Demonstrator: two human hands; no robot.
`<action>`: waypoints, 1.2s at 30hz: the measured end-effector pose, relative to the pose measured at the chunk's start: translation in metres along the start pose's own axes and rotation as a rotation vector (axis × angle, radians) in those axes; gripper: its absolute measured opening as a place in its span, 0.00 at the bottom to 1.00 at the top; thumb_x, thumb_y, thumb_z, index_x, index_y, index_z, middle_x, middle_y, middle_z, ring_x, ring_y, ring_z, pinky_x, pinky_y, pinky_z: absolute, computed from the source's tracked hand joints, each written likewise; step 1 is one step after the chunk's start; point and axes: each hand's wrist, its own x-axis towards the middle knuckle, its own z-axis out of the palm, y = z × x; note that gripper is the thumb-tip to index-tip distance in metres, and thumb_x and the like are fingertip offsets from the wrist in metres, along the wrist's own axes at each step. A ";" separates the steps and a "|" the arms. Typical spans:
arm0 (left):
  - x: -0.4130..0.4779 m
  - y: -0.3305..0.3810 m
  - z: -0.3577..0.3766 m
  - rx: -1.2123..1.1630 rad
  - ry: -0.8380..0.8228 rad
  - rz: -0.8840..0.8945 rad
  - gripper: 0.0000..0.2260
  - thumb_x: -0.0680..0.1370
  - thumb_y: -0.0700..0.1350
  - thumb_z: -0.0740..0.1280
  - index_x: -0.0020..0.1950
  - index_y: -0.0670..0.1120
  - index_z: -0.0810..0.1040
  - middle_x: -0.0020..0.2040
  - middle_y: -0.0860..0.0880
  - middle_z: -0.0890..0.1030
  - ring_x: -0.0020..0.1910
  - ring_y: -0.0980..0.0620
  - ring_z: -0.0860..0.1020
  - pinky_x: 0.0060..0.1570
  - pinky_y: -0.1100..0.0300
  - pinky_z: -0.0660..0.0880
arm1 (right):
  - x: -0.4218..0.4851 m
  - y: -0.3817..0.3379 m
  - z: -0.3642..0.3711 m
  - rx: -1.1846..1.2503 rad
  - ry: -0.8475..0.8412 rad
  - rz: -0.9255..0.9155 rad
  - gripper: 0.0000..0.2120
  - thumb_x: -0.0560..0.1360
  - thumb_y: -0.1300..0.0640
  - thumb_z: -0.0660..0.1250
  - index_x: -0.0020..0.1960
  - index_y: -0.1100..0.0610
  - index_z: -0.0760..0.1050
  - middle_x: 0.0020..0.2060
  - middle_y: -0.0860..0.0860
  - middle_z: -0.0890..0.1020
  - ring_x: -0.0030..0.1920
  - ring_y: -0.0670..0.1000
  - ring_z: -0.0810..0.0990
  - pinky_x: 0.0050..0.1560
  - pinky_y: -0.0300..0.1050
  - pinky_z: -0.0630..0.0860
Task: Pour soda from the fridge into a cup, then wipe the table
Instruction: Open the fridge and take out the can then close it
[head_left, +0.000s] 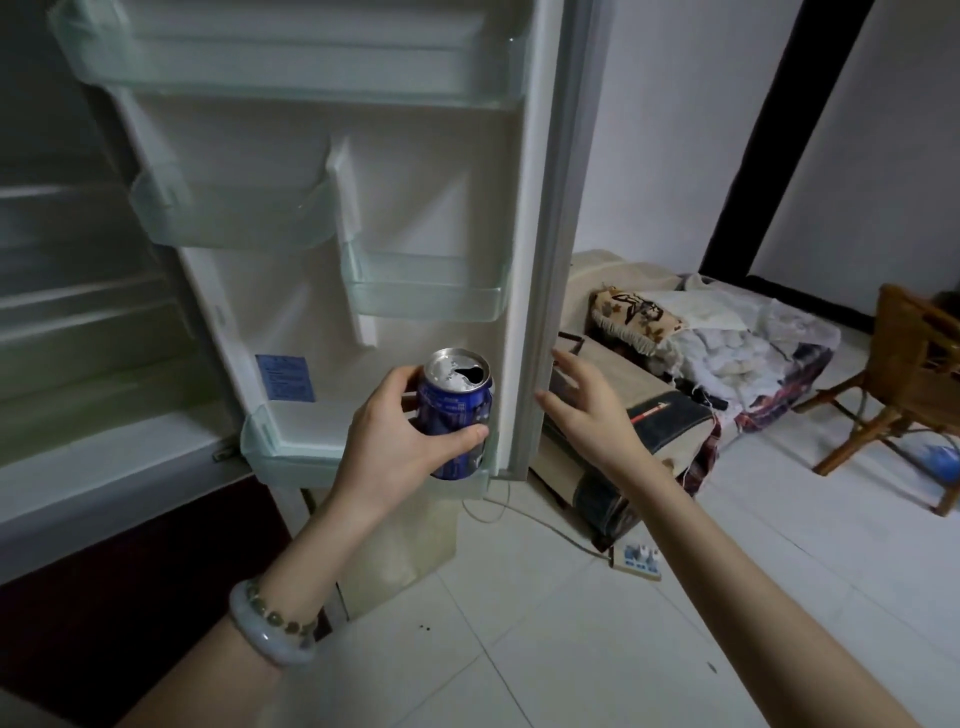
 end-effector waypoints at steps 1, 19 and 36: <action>0.002 0.003 0.008 0.007 0.013 -0.004 0.29 0.61 0.51 0.80 0.57 0.52 0.72 0.53 0.58 0.78 0.51 0.67 0.74 0.46 0.69 0.72 | 0.011 0.011 -0.004 -0.017 0.017 -0.006 0.30 0.75 0.49 0.65 0.74 0.54 0.60 0.71 0.52 0.67 0.70 0.50 0.66 0.68 0.55 0.67; 0.009 0.015 0.056 0.088 0.220 -0.153 0.32 0.55 0.54 0.81 0.54 0.56 0.71 0.52 0.61 0.78 0.53 0.63 0.76 0.54 0.61 0.75 | 0.128 0.066 0.000 0.241 -0.048 0.039 0.53 0.67 0.46 0.75 0.77 0.60 0.45 0.76 0.56 0.53 0.75 0.54 0.52 0.74 0.49 0.54; -0.023 0.016 0.038 0.050 0.326 -0.157 0.30 0.52 0.60 0.77 0.51 0.58 0.73 0.53 0.54 0.81 0.54 0.54 0.79 0.56 0.49 0.77 | 0.063 0.075 -0.002 0.295 0.004 -0.187 0.34 0.72 0.46 0.70 0.72 0.56 0.61 0.66 0.52 0.72 0.65 0.48 0.72 0.64 0.53 0.73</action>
